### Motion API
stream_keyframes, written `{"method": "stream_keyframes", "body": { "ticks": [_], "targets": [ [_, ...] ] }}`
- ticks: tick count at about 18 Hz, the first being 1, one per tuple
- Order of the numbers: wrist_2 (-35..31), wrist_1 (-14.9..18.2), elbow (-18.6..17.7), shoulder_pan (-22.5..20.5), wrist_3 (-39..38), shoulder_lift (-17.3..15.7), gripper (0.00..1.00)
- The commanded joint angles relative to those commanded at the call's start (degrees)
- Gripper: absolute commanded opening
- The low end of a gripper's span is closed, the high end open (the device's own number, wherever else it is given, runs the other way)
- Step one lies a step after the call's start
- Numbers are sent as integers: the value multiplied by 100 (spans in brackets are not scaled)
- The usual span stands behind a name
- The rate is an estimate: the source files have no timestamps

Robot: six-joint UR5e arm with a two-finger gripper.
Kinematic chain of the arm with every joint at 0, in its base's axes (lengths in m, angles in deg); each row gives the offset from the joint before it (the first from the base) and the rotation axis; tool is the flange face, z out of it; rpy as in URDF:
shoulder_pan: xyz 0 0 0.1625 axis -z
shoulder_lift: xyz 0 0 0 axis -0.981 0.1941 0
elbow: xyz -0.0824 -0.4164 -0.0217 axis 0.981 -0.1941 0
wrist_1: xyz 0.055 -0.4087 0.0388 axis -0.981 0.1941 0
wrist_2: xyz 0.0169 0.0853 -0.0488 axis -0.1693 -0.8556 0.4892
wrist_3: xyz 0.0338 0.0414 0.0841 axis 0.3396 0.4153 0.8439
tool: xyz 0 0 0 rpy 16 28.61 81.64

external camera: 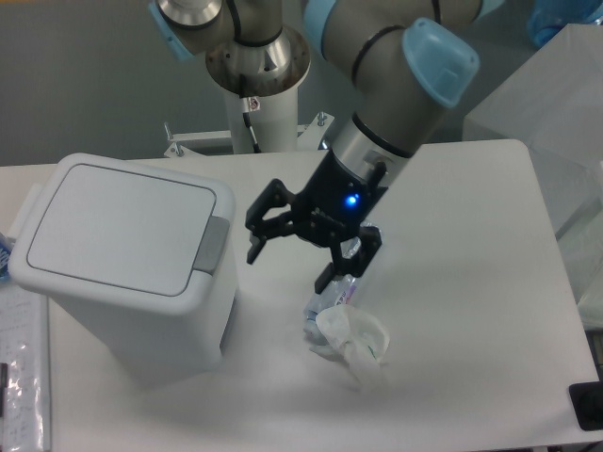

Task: Open the trash can
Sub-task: 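Swing the open gripper toward the grey button on the trash can, then press the grey button with the gripper fingers to pop the lid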

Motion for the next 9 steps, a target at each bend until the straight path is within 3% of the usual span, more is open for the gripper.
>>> {"method": "stream_keyframes", "body": {
  "ticks": [3, 9],
  "targets": [
    [-27, -26, 0, 79, -377, 52, 100],
    [-9, -18, -141, 238, -422, 79, 100]
  ]
}}
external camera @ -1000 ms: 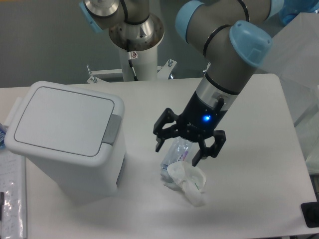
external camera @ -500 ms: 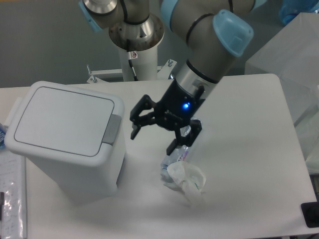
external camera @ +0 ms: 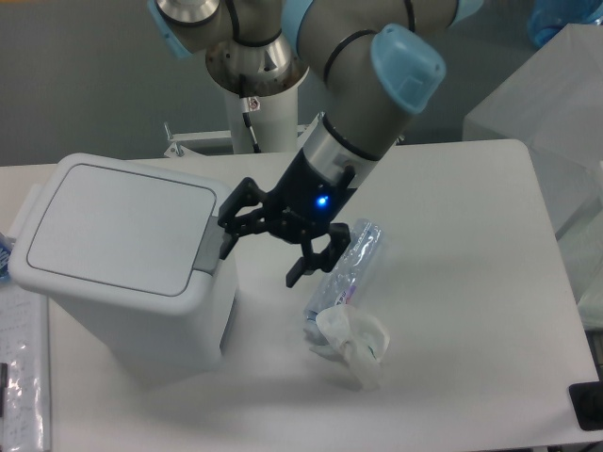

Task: Open the trash can

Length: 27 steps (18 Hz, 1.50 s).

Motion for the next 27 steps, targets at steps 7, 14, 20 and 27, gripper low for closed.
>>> {"method": "stream_keyframes", "body": {
  "ticks": [7, 14, 20, 27],
  "targets": [
    [0, -9, -53, 0, -18, 0, 100],
    [79, -157, 290, -140, -167, 17, 100],
    [18, -1501, 272, -579, -71, 79, 100],
    [9, -1872, 264, -1133, 1685, 325, 100]
  ]
}}
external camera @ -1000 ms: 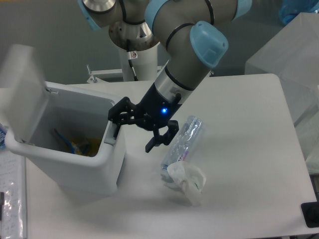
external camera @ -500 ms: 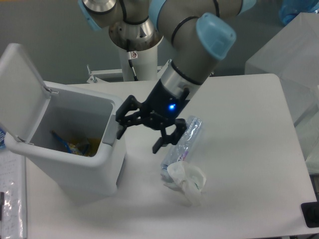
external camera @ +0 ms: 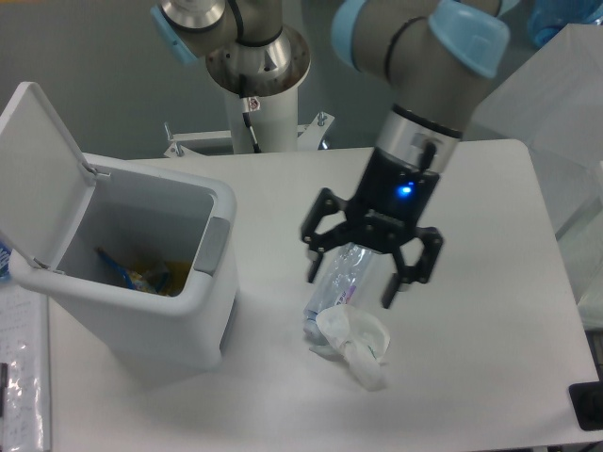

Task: Open the trash can

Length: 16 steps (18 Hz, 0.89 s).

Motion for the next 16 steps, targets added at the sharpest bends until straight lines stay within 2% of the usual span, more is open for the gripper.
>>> {"method": "stream_keyframes", "body": {
  "ticks": [4, 8, 13, 16],
  "targets": [
    [-78, 0, -27, -176, 493, 201, 100],
    [-1597, -44, 61, -185, 837, 456, 100],
    [-1845, -79, 263, -168, 1144, 668, 100],
    [-2931, -44, 343, -107, 1521, 1010, 100]
  ]
}}
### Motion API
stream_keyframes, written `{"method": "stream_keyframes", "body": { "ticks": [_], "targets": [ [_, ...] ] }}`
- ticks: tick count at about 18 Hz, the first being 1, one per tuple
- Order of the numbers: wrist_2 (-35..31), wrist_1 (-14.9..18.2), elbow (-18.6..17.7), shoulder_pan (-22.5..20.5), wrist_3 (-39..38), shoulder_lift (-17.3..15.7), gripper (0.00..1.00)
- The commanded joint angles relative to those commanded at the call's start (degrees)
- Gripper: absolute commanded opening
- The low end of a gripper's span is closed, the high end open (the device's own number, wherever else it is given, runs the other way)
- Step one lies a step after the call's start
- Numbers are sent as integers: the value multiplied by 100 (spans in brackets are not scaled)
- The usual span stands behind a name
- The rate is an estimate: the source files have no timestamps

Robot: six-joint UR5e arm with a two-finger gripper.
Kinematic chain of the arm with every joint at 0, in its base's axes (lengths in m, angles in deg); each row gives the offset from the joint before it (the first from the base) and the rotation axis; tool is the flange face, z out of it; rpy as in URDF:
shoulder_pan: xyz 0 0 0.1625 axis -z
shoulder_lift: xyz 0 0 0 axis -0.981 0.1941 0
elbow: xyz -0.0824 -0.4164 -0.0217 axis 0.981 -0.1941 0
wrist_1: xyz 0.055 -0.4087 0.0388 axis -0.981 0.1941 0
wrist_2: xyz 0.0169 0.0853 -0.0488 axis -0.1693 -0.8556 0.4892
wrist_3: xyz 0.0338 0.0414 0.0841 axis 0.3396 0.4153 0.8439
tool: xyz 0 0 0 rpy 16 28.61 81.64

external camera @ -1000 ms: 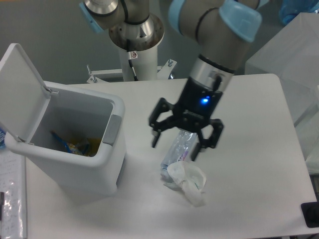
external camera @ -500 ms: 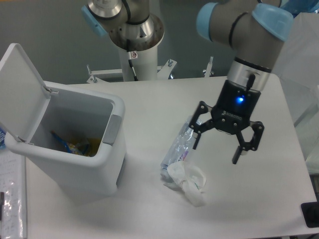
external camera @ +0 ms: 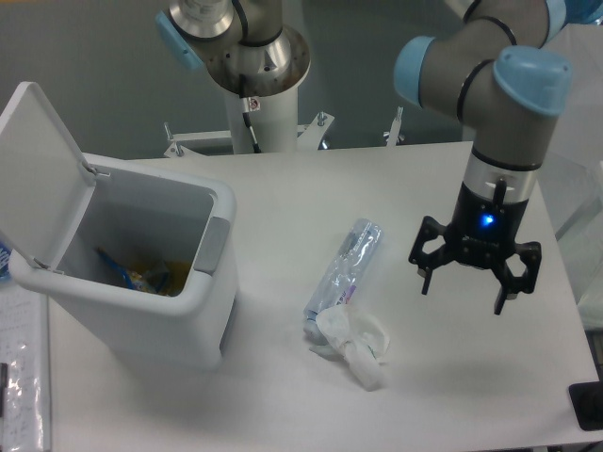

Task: Open the trash can

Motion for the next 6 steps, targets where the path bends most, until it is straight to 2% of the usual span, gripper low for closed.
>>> {"method": "stream_keyframes", "body": {
  "ticks": [2, 6],
  "targets": [
    [-616, 53, -35, 88, 570, 229, 100],
    [-724, 105, 0, 176, 661, 598, 100]
  ]
}}
